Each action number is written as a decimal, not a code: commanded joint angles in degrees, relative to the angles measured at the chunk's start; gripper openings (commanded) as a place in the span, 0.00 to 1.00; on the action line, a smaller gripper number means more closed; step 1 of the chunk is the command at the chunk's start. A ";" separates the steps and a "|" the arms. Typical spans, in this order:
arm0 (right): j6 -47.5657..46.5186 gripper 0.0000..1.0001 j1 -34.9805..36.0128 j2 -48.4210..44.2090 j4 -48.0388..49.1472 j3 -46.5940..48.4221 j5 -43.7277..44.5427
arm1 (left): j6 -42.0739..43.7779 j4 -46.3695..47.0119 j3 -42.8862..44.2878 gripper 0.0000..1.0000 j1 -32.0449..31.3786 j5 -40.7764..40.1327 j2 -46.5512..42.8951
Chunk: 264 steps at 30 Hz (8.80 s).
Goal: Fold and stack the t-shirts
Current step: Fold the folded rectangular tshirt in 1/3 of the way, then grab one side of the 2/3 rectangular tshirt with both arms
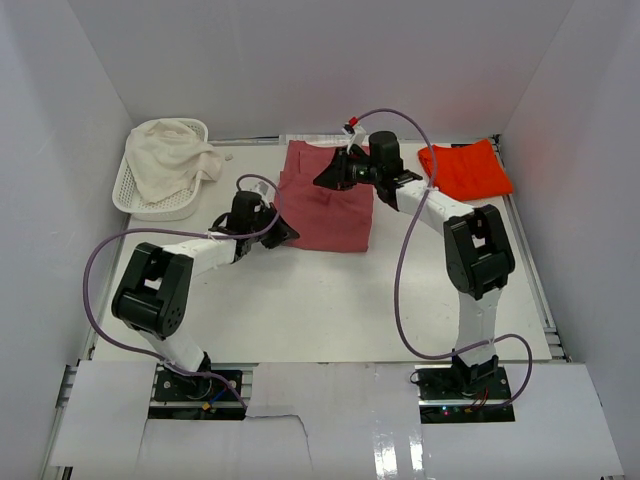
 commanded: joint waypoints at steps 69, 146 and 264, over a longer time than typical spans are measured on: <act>-1.01 0.14 18.17 -40.76 -54.26 -46.70 33.57 | -19.15 -40.97 -20.75 0.12 -33.66 -30.59 -20.89; -14.02 0.32 2.26 -18.00 -46.36 -23.50 32.52 | 6.60 -30.08 9.06 0.44 -8.17 -33.31 -0.06; 7.43 0.15 -2.84 -64.84 -34.05 -76.67 1.23 | -17.92 -41.15 -31.02 0.76 -9.05 -4.04 -44.36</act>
